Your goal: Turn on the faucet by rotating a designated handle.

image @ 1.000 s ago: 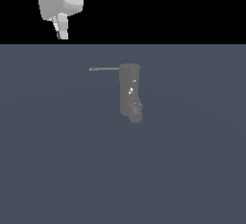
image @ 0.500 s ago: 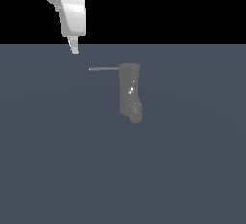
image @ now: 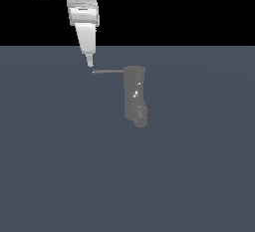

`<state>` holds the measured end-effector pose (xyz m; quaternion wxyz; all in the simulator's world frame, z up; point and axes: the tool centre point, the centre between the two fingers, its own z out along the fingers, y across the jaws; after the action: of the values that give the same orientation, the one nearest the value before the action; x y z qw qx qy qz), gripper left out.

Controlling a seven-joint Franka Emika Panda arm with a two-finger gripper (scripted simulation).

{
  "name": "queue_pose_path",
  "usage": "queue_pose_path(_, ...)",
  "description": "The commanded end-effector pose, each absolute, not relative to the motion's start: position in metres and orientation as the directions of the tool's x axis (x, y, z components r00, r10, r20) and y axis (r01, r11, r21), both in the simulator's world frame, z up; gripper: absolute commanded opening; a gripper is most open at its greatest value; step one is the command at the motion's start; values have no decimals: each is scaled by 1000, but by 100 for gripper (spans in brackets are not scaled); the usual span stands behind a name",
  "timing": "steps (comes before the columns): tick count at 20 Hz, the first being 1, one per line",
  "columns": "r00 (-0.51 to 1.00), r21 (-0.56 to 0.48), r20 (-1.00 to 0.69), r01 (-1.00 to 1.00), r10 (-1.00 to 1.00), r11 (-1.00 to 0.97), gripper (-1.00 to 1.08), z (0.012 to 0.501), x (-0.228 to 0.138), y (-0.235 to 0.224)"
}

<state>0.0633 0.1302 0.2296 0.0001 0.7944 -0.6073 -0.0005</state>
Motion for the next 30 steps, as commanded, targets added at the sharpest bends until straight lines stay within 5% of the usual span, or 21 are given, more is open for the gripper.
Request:
queue_pose_path(1, 214, 0, 1, -977, -977, -214, -100, 221, 77, 125)
queue_pose_path(13, 90, 0, 1, -996, -996, -90, -100, 200, 110, 107)
queue_pose_path(30, 94, 0, 0, -996, -996, -94, -100, 201, 94, 106)
